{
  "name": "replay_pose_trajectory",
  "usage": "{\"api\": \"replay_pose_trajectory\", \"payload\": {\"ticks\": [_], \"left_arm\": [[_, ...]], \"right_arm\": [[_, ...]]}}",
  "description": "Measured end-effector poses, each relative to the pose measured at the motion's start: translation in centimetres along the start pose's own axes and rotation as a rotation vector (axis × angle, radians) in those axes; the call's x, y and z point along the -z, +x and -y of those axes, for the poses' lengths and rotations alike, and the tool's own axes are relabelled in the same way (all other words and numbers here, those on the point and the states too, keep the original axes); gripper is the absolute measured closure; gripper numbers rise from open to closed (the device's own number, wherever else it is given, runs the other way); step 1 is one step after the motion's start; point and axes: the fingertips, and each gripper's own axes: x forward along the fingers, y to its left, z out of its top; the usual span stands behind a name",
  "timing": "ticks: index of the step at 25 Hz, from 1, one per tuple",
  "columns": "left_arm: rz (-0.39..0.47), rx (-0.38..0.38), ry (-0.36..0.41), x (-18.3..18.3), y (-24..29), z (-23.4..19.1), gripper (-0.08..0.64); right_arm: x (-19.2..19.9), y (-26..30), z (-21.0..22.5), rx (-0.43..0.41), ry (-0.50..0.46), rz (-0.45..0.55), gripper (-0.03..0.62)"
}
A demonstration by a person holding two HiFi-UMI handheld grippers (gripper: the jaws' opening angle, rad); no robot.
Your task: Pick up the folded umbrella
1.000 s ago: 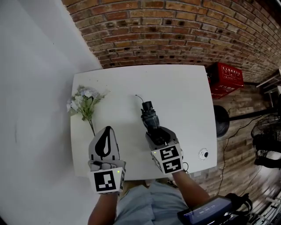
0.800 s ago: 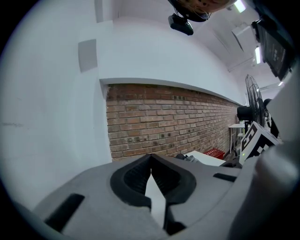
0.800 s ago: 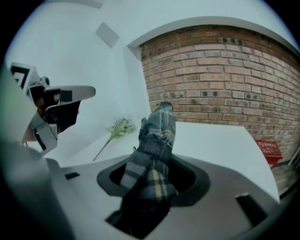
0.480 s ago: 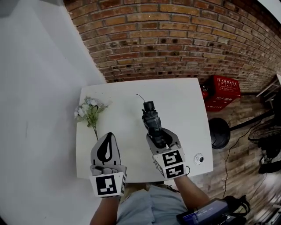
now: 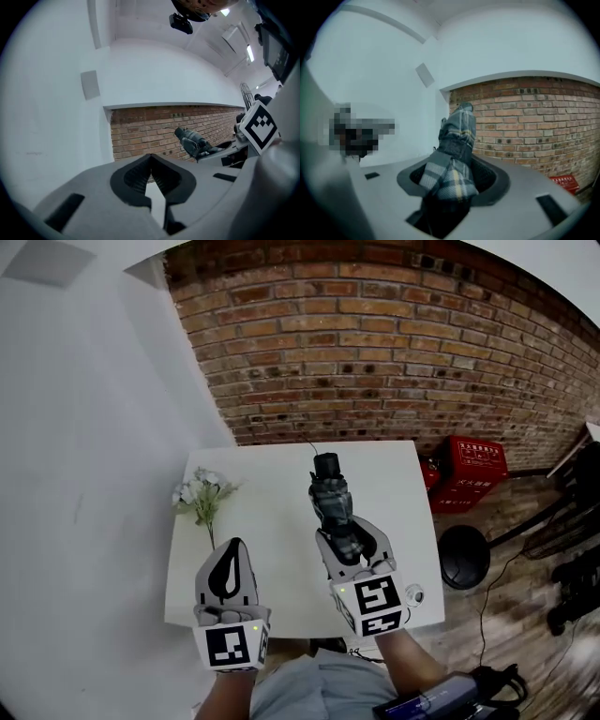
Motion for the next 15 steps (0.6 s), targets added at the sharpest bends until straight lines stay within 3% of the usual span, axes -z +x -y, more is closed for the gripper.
{"api": "replay_pose_trajectory", "payload": {"ticks": [9,15], "left_arm": [[0.110,-0.054,0.015,-5.0,-1.8,-0.9,0.554],[0.161,-0.097,0.008,-6.8,-2.8,-2.7,0.554]], "right_arm": [[-8.2,-3.8,-0.4,0.023,-0.106,0.212,0.385],[-11.6,-5.9,-0.8,0.043,-0.163,0.302,0.385]]}}
